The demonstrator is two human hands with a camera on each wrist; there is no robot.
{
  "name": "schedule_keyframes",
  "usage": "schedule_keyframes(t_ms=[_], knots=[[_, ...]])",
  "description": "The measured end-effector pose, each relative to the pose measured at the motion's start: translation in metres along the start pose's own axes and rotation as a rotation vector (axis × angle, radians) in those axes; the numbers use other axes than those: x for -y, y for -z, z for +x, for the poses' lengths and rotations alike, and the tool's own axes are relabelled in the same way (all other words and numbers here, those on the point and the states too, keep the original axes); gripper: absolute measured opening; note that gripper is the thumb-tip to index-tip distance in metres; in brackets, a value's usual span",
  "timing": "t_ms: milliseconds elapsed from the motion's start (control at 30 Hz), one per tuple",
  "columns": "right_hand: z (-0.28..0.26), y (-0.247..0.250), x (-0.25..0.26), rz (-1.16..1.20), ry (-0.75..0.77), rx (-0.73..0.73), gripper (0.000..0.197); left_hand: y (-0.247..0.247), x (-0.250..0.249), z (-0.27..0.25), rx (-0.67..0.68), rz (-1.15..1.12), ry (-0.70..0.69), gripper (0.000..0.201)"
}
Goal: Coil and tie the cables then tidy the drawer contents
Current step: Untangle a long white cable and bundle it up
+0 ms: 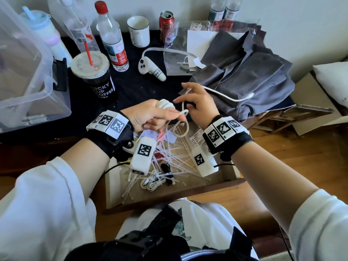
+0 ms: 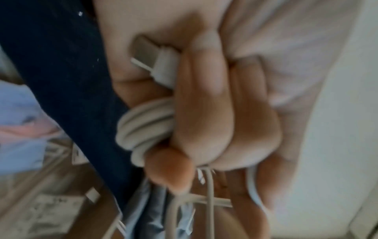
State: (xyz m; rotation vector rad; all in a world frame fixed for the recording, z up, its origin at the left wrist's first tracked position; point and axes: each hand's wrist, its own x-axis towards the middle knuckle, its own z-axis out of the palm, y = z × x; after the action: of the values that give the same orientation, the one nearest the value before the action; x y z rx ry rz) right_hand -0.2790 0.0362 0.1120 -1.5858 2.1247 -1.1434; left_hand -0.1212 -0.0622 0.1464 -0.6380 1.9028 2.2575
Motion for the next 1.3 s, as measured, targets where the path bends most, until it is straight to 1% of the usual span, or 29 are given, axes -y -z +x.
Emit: schedule_keyframes(t_ms=[67,100,167,200,233,267,300,333,400,433,500,567,633,700,767,800,867,933,1000,1033,1100,1167,1233,1300], knots=[[-0.004,-0.003,0.005,0.051,0.027,0.138,0.045,0.001,-0.002,0.002,-0.091,-0.052,-0.076,0.018],[-0.006,-0.004,0.009,0.121,0.003,0.187,0.049,0.002,-0.002,0.003,-0.147,-0.059,-0.090,0.021],[-0.010,0.000,0.022,0.406,-0.149,0.232,0.057,0.003,0.000,0.006,-0.248,-0.059,-0.082,0.025],[-0.011,0.003,0.028,0.557,-0.235,0.231,0.054,0.004,0.001,0.007,-0.279,-0.072,-0.066,0.027],[-0.010,0.005,0.032,0.662,-0.308,0.217,0.046,0.004,0.002,0.008,-0.295,-0.094,-0.052,0.028],[-0.009,0.007,0.034,0.696,-0.367,0.194,0.033,0.004,0.004,0.009,-0.296,-0.113,-0.043,0.029],[-0.008,0.007,0.035,0.681,-0.392,0.169,0.020,0.004,0.005,0.010,-0.285,-0.128,-0.041,0.031],[-0.008,0.006,0.034,0.649,-0.384,0.142,0.016,0.004,0.006,0.011,-0.265,-0.141,-0.040,0.032],[-0.008,0.001,0.030,0.596,-0.282,0.108,0.021,0.003,0.006,0.011,-0.199,-0.204,-0.040,0.038],[-0.008,-0.002,0.028,0.550,-0.233,0.122,0.022,0.002,0.005,0.011,-0.158,-0.260,-0.042,0.043],[-0.009,-0.006,0.023,0.402,-0.174,0.204,0.027,0.001,0.001,0.009,-0.099,-0.434,-0.059,0.048],[-0.011,-0.011,0.019,0.262,-0.182,0.294,0.031,0.000,-0.006,0.007,-0.072,-0.637,-0.116,0.044],[-0.015,-0.014,0.016,0.155,-0.212,0.372,0.024,-0.001,-0.012,0.006,-0.051,-0.822,-0.213,0.038],[-0.019,-0.015,0.018,0.035,-0.224,0.456,0.015,0.002,-0.015,0.007,-0.059,-0.981,-0.314,0.039],[-0.022,-0.016,0.022,-0.068,-0.215,0.550,0.015,0.006,-0.018,0.010,-0.067,-1.101,-0.389,0.044],[-0.024,-0.016,0.024,-0.105,-0.206,0.599,0.016,0.008,-0.020,0.012,-0.084,-1.125,-0.417,0.046],[-0.028,-0.016,0.031,-0.140,-0.187,0.679,0.017,0.013,-0.024,0.015,-0.202,-1.095,-0.449,0.045],[-0.032,-0.015,0.037,-0.109,-0.173,0.697,0.019,0.016,-0.023,0.017,-0.296,-1.020,-0.442,0.034],[-0.033,-0.012,0.044,-0.082,-0.160,0.679,0.021,0.018,-0.018,0.019,-0.330,-0.975,-0.414,0.025],[-0.033,-0.011,0.048,-0.094,-0.147,0.680,0.023,0.019,-0.015,0.019,-0.350,-0.961,-0.398,0.027],[-0.032,-0.008,0.052,-0.202,-0.098,0.697,0.034,0.020,-0.010,0.021,-0.389,-0.930,-0.359,0.032],[-0.030,-0.005,0.055,-0.326,-0.041,0.696,0.042,0.017,-0.005,0.024,-0.424,-0.877,-0.308,0.031],[-0.025,-0.001,0.057,-0.383,0.008,0.666,0.042,0.011,0.000,0.025,-0.448,-0.808,-0.245,0.028],[-0.021,0.004,0.058,-0.403,0.061,0.618,0.036,0.005,0.004,0.024,-0.423,-0.635,-0.158,0.026]])
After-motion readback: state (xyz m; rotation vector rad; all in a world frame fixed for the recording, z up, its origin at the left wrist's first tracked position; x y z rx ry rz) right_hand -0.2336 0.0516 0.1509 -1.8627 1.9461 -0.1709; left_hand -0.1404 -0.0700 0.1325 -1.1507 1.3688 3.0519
